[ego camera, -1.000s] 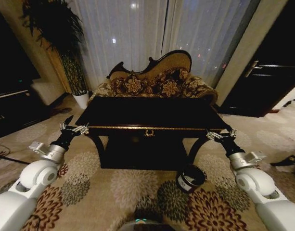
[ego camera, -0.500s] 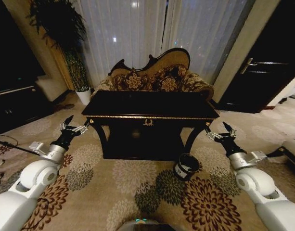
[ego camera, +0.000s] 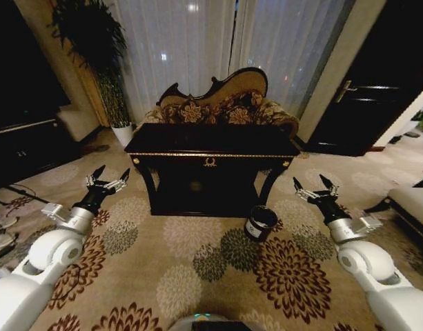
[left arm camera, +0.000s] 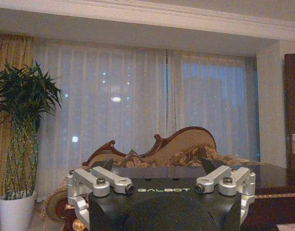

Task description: Move to the front of the table and place the trash on the table into the trash bin.

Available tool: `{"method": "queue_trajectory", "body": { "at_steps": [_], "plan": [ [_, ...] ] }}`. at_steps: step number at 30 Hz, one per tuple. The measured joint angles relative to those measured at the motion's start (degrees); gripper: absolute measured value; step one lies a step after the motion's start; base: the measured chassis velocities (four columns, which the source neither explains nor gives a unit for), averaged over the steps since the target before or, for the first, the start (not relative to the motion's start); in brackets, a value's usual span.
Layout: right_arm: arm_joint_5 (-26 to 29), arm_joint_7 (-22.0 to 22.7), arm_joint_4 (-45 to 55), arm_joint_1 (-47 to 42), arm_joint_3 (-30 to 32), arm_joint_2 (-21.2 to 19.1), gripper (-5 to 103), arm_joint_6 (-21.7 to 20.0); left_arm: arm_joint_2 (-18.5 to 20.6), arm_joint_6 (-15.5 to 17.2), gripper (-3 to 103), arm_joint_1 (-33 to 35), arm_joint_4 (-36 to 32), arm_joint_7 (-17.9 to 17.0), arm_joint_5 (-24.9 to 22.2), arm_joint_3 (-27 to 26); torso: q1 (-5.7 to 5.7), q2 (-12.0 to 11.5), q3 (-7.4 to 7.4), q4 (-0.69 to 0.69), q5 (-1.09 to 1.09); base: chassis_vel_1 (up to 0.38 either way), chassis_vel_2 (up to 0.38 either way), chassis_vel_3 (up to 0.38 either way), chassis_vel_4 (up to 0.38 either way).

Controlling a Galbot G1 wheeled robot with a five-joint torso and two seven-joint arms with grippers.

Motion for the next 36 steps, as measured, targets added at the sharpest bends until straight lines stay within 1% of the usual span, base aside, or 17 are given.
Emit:
{"method": "queue_trajectory", "body": {
  "at_steps": [8,9,10,11,12,15,17,20,36],
  "plan": [
    [0.0,0.0,0.0,0.0,0.0,0.0,100,0.0,0.0,0.0,100,0.0,0.0,0.0,0.0,0.0,0.01,0.0,0.0,0.0,0.02,0.21,-0.205,-0.191,0.209],
    [0.0,0.0,0.0,0.0,0.0,0.0,100,0.0,0.0,0.0,100,0.0,0.0,0.0,0.0,0.0,0.01,0.0,0.01,0.01,0.01,0.224,-0.237,-0.192,0.217],
    [0.0,0.0,0.0,0.0,0.0,0.0,100,0.0,0.0,0.0,100,0.0,0.0,0.0,0.0,0.0,0.0,0.0,0.0,0.02,-0.05,0.214,-0.22,-0.204,0.17],
    [0.0,0.0,0.0,0.0,0.0,0.0,100,0.0,0.0,0.0,100,0.0,0.0,0.0,0.0,0.0,0.0,0.0,0.0,0.0,-0.04,0.214,-0.22,-0.209,0.17],
    [0.0,0.0,0.0,0.0,0.0,0.0,100,0.0,0.0,0.0,100,0.0,0.0,0.0,0.0,0.0,-0.03,0.0,-0.02,-0.02,0.03,0.182,-0.153,-0.209,0.135],
    [0.0,0.0,0.0,0.0,0.0,0.0,100,0.0,0.0,0.0,100,0.0,0.0,0.0,0.0,0.0,-0.04,0.0,-0.03,-0.02,0.03,0.168,-0.152,-0.174,0.135],
    [0.0,0.0,0.0,0.0,0.0,0.0,100,0.0,0.0,0.0,100,0.0,0.0,0.0,0.0,0.0,-0.04,0.0,-0.02,-0.01,-0.01,0.059,-0.09,-0.07,0.115],
    [0.0,0.0,0.0,0.0,0.0,0.0,100,0.0,0.0,0.0,100,0.0,0.0,0.0,0.0,0.0,-0.03,0.0,-0.01,0.0,0.01,0.0,0.0,0.0,0.0],
    [0.0,0.0,0.0,0.0,0.0,0.0,100,0.0,0.0,0.0,100,0.0,0.0,0.0,0.0,0.0,-0.02,0.0,-0.01,-0.01,0.01,0.0,0.0,0.0,0.0]
  ]
}}
